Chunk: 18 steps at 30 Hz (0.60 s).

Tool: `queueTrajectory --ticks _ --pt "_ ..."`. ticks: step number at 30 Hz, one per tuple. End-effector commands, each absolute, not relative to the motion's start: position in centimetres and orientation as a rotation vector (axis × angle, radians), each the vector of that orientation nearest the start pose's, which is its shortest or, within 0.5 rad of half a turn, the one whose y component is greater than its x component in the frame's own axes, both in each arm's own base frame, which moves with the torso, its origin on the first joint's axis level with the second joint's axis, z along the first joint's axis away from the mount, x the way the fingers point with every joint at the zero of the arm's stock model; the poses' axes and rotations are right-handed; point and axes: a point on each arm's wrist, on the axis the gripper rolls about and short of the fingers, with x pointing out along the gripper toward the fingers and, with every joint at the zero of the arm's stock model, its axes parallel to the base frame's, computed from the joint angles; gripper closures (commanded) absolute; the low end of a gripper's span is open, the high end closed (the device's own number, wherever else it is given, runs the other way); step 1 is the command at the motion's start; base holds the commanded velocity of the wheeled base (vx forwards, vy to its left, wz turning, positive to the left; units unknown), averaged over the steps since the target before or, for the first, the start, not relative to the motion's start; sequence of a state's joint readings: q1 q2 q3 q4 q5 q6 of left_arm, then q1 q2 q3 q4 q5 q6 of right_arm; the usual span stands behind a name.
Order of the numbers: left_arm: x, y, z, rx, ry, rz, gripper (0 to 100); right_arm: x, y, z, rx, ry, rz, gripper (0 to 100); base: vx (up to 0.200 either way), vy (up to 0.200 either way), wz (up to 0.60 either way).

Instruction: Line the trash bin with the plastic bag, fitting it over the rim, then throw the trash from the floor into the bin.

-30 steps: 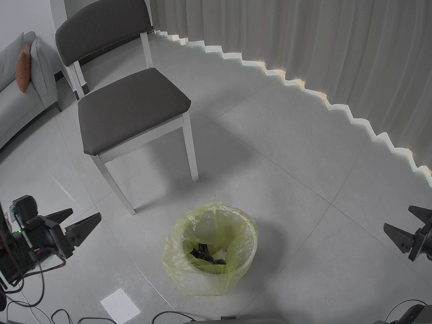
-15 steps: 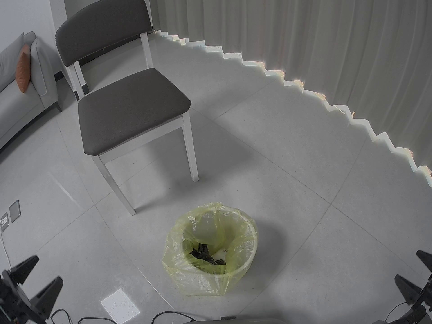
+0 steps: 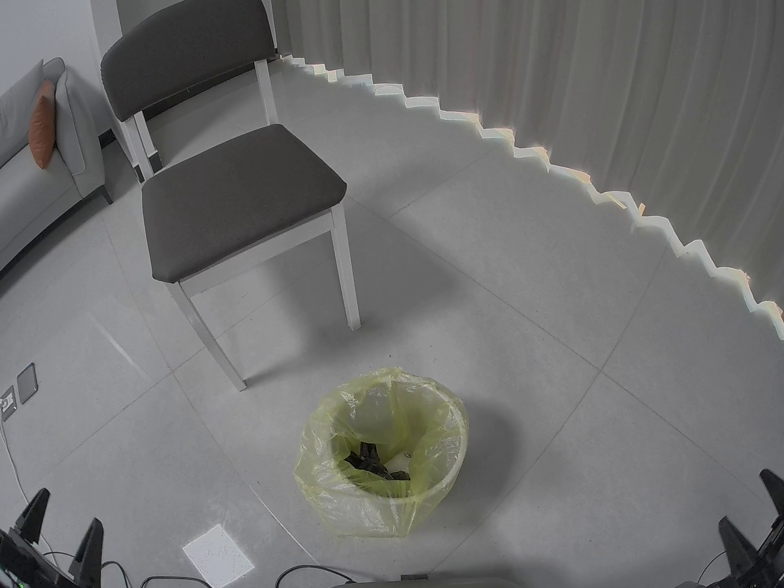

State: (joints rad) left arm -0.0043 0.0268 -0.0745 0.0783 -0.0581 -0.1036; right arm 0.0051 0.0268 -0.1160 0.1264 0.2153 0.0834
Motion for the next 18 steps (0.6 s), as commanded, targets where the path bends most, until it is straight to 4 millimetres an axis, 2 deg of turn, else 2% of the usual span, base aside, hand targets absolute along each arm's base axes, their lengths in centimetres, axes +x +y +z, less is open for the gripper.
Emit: queueTrajectory --ticks 1,8,18 --pt "-2.54 0.35 8.21 -0.02 -0.017 0.156 0 -2.34 -0.11 8.39 0.043 -0.045 -0.044 0 0.0 0.0 0.0" --pt "-2.48 0.29 8.06 -0.056 -0.014 0.127 0 -2.34 -0.23 8.36 0.011 -0.042 -0.098 0 0.0 0.0 0.0" --pt "-2.46 0.2 8.0 -0.031 -0.009 0.09 0 -2.34 0.13 8.34 -0.007 -0.04 0.063 0 0.0 0.0 0.0"
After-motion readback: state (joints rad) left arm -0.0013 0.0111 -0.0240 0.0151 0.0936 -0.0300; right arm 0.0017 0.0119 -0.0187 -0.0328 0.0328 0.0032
